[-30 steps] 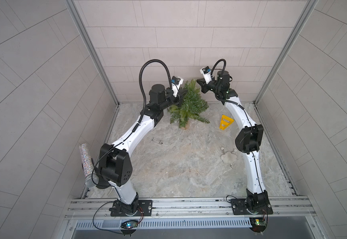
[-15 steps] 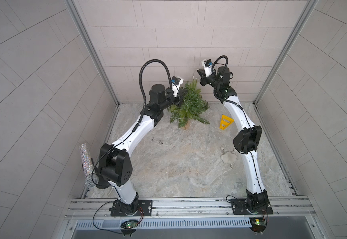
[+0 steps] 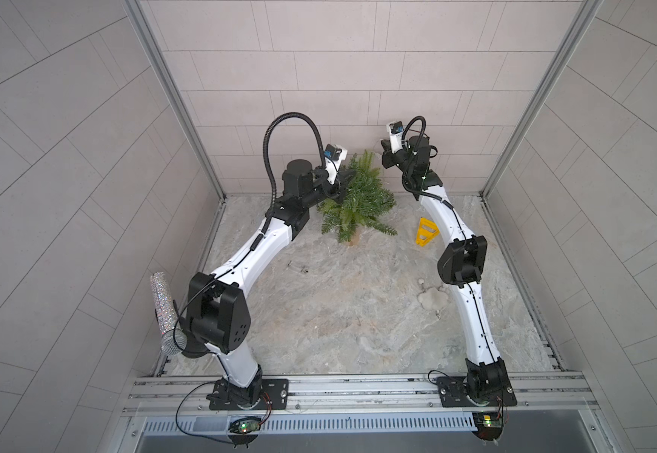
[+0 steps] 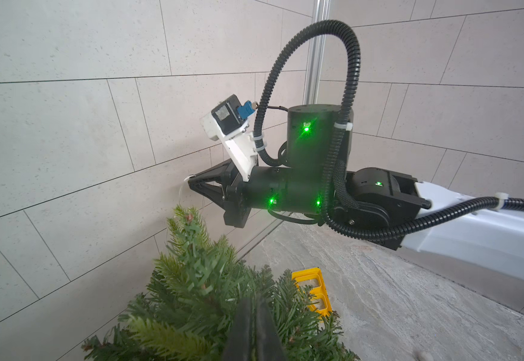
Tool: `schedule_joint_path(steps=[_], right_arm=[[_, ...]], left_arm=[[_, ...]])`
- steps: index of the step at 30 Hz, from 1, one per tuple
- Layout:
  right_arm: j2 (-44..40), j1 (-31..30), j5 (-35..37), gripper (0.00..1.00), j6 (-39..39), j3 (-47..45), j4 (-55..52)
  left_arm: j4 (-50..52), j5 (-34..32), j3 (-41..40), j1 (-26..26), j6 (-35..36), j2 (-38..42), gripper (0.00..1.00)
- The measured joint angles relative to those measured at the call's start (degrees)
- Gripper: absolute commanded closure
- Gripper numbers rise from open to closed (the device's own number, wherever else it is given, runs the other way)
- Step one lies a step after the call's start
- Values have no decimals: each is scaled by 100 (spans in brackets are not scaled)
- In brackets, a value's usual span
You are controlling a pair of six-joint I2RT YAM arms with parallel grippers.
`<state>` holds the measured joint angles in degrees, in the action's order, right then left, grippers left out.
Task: Remove string lights from the small christmas tree
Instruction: Remove the light string from the Christmas tree.
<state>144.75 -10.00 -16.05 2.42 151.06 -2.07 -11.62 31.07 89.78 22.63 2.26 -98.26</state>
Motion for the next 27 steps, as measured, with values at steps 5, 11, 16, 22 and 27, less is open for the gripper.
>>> schedule_joint_path(steps=[5,11,16,22,27], right_arm=[[-111,271,136,100,9,-345,50],[-450,527,251,100,17,-1541,101],[-949,662,343,100,37,-2492,164],[-1989,798,514,100,96,-3517,382],[-2817,977,643,100,114,-4162,667]], left_arm=[[9,0,2,0,11,0,100],[50,-4,2,0,24,22,100],[98,-4,2,0,44,35,100],[153,-9,2,0,103,55,100],[208,-7,2,0,129,83,100]])
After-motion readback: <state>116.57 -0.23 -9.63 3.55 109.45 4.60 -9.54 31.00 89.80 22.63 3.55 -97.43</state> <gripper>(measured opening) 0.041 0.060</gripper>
